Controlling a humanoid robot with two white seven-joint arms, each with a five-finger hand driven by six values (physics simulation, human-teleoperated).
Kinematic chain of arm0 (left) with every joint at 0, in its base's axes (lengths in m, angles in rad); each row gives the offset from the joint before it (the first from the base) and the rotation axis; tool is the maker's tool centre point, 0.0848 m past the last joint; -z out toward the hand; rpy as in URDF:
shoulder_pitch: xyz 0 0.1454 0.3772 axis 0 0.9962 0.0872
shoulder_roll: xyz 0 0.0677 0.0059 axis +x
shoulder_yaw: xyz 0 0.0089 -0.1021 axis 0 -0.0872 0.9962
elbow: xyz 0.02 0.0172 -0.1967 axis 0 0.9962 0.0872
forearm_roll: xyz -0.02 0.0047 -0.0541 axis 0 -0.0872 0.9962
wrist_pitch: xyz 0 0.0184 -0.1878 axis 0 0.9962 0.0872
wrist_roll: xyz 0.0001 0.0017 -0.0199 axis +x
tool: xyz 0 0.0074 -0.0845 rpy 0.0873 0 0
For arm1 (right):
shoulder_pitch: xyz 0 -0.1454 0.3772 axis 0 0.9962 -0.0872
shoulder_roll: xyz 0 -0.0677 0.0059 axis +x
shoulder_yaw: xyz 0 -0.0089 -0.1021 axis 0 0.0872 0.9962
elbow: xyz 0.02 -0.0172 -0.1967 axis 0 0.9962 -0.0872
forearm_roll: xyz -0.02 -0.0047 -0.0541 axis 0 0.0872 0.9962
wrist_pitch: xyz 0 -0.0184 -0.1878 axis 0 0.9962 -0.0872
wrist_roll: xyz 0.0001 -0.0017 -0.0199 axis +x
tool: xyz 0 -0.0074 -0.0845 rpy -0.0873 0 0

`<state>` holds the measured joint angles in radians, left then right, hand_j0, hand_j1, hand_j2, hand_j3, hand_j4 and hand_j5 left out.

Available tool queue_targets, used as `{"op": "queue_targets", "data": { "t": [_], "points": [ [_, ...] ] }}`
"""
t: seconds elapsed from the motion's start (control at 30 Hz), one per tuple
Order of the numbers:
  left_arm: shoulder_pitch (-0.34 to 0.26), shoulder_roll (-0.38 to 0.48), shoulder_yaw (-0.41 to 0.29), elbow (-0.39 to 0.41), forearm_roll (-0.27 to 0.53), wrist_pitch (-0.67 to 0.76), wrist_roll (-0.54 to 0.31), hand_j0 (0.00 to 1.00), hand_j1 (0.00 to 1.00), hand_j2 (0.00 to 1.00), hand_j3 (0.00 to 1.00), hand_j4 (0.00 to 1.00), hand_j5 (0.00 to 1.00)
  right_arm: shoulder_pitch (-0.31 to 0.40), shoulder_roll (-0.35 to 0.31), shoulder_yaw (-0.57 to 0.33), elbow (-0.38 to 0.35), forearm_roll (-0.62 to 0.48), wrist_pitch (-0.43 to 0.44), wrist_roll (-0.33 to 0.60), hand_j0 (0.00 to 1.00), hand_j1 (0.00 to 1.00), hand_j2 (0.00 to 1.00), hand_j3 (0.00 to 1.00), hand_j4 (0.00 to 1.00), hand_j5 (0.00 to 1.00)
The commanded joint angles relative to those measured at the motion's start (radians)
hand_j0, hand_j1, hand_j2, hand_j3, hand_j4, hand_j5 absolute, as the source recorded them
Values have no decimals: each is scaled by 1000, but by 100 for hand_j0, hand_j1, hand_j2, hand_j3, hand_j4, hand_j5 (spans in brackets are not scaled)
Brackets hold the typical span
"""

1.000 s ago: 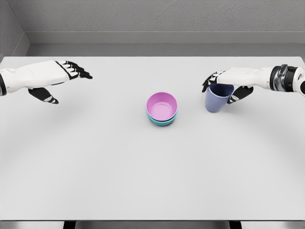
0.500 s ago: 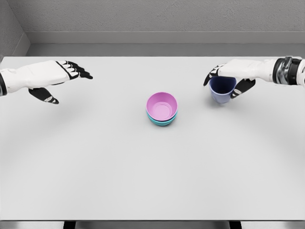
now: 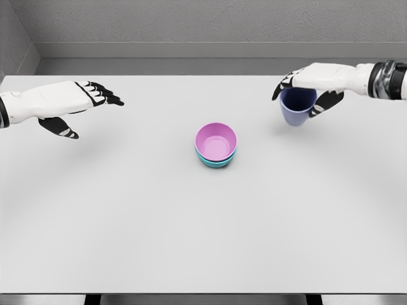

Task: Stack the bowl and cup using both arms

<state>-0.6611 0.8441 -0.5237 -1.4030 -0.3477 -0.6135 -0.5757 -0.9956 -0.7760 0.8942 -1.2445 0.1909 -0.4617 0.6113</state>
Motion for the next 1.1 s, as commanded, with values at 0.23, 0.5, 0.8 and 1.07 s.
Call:
{"op": "queue_targets", "data": {
  "t": [0.23, 0.5, 0.8, 1.07],
  "points": [
    [0, 0, 1, -1, 6, 3, 0, 100, 100, 100, 100, 100, 100, 0, 0, -26, -85, -4, 2, 0, 73, 73, 73, 73, 73, 73],
    [0, 1, 1, -1, 6, 3, 0, 100, 100, 100, 100, 100, 100, -2, 0, -55, -144, -4, 0, 0, 73, 73, 73, 73, 73, 73],
    [0, 0, 1, -1, 6, 3, 0, 100, 100, 100, 100, 100, 100, -3, 7, -83, -216, -4, 3, 0, 73, 73, 73, 73, 73, 73],
    [0, 0, -1, -2, 6, 3, 0, 100, 100, 100, 100, 100, 100, 6, 38, -78, -293, -5, 2, 0, 73, 73, 73, 73, 73, 73]
  ]
}}
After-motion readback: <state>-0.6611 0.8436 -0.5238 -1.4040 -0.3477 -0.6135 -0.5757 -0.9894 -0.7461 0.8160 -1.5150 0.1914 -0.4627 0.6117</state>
